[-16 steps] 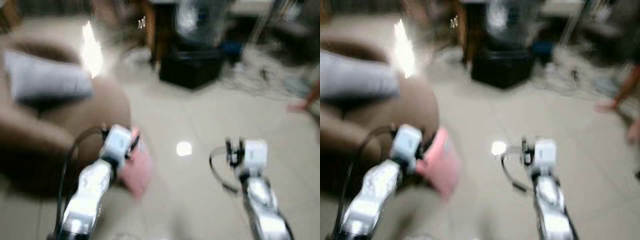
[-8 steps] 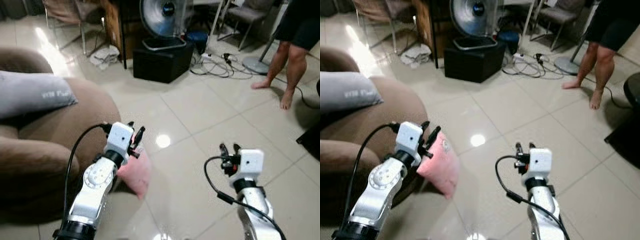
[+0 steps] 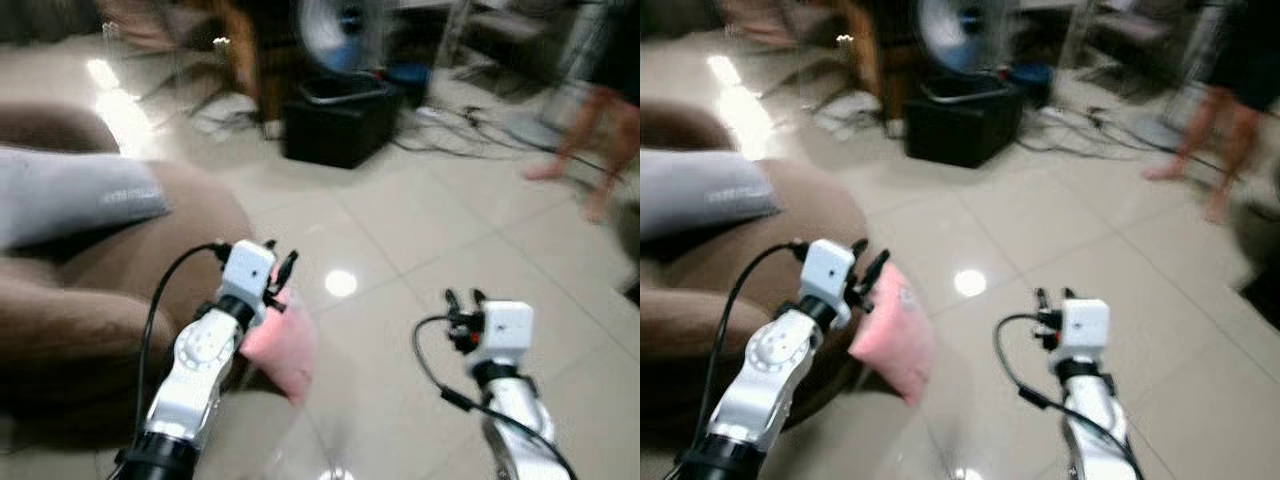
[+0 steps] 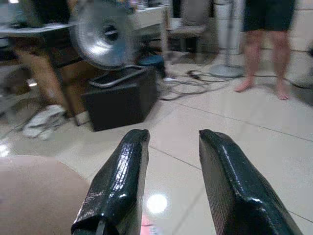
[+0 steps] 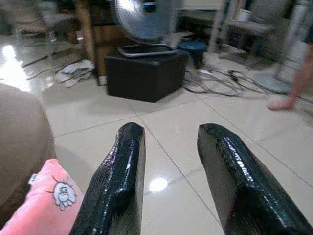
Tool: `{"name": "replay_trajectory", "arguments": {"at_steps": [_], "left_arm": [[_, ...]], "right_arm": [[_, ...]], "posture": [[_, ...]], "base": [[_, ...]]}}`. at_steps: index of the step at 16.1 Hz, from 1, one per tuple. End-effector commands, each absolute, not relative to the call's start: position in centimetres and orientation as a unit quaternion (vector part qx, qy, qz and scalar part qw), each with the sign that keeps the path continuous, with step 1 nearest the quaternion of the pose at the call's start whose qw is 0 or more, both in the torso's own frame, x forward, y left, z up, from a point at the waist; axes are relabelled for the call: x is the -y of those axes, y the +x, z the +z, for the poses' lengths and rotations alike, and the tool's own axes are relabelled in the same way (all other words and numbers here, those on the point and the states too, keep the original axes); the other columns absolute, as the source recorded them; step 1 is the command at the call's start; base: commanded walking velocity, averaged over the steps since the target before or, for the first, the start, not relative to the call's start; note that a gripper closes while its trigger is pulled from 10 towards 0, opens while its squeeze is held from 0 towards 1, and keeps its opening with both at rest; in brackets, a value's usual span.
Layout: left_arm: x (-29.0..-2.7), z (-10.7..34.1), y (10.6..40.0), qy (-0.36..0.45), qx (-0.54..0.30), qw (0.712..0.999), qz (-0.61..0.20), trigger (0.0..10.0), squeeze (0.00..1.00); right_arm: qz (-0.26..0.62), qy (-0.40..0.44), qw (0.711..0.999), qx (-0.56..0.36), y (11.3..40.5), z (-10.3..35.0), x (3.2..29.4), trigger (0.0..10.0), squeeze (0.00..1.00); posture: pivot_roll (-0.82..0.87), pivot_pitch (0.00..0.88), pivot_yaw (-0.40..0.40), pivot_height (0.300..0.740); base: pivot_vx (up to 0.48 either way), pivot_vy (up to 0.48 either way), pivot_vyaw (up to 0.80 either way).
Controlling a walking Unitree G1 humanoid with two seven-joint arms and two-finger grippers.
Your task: Move the pillow to the sofa from floor
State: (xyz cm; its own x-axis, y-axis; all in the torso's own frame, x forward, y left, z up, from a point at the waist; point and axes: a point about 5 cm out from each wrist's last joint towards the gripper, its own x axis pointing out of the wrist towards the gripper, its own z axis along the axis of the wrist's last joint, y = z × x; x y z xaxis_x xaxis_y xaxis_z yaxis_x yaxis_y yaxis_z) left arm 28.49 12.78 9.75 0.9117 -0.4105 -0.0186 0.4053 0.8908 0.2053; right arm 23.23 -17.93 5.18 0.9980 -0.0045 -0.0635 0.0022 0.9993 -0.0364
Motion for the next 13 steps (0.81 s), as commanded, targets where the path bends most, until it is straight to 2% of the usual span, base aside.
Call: {"name": "replay_trajectory", "arguments": {"at_steps": [1,5,11,13], "left_arm": [[-13.3,9.5,28.6,0.109,0.008,0.972,-0.205,10.0,0.00],[-13.2,9.5,28.8,0.111,0.009,0.971,-0.210,10.0,0.00],[-12.9,9.1,28.1,0.107,0.007,0.966,-0.236,10.0,0.00],[-13.1,8.9,27.9,0.111,0.003,0.966,-0.235,10.0,0.00]], "right_arm": [[0.004,-0.013,1.000,-0.026,23.4,5.5,17.5,10.0,0.00],[0.007,-0.020,0.999,-0.024,23.4,5.5,17.5,10.0,0.00],[-0.012,0.012,0.999,-0.038,22.8,4.9,17.7,10.0,0.00],[-0.016,0.019,0.999,-0.043,22.3,4.7,17.6,10.0,0.00]], "posture": [[0.05,0.008,-0.029,0.740],[0.05,0.003,-0.022,0.740],[0.05,0.006,-0.015,0.740],[0.05,0.012,-0.015,0.740]], "base": [[0.364,0.000,0.66],[0.363,0.000,0.00],[0.349,0.000,0.00],[0.126,0.000,-0.71]]}}
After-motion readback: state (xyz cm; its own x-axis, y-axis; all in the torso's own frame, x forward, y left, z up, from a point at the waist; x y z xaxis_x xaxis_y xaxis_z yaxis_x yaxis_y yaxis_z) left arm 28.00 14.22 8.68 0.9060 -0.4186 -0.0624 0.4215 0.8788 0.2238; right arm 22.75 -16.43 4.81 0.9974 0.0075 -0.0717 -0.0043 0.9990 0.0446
